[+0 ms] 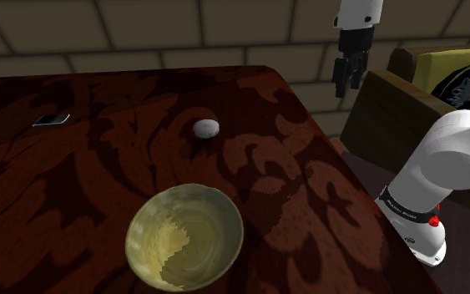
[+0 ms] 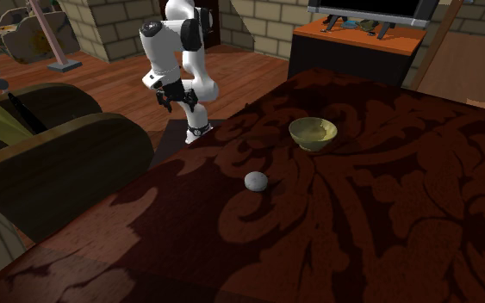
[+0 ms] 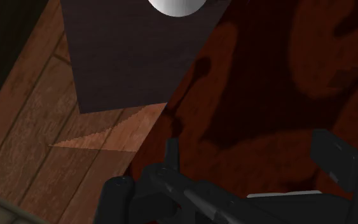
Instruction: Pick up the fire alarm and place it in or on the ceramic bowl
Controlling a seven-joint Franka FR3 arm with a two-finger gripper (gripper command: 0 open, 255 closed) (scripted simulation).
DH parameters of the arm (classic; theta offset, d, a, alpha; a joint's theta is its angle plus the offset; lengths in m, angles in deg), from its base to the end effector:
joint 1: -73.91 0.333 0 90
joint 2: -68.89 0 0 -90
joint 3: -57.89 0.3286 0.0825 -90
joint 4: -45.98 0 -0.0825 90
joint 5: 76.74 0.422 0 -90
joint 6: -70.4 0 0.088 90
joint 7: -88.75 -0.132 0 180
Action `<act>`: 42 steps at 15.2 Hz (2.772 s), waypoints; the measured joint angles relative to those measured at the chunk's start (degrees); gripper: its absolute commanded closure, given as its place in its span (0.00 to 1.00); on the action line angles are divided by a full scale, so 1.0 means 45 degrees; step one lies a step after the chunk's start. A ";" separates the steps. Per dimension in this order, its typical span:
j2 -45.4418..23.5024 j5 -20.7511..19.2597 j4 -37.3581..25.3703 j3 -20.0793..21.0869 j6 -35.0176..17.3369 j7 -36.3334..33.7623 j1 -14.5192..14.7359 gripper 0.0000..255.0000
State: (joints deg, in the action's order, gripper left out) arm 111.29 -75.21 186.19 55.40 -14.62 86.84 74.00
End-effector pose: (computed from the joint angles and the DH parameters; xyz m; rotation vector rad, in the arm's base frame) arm 0.3251 -0.0113 0.5074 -3.0654 0.0939 0.3447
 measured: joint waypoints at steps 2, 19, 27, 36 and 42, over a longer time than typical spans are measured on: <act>-0.0137 0.0094 -0.0049 0.0112 -0.0138 -0.0135 0.0047 0.00; -0.5753 0.1240 -0.2726 0.3420 -0.4923 -0.4524 0.0999 0.00; -0.9263 0.0031 -0.5769 0.4458 -0.6055 -0.6866 0.1315 0.00; -1.3000 -0.1868 -0.9707 0.4771 -0.6208 -0.9156 0.2276 0.00; -1.3400 -0.2069 -0.9183 0.4711 -0.7122 -0.9328 0.2328 0.00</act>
State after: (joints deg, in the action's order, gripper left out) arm 50.99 -84.52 144.87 76.60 -46.67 44.87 84.48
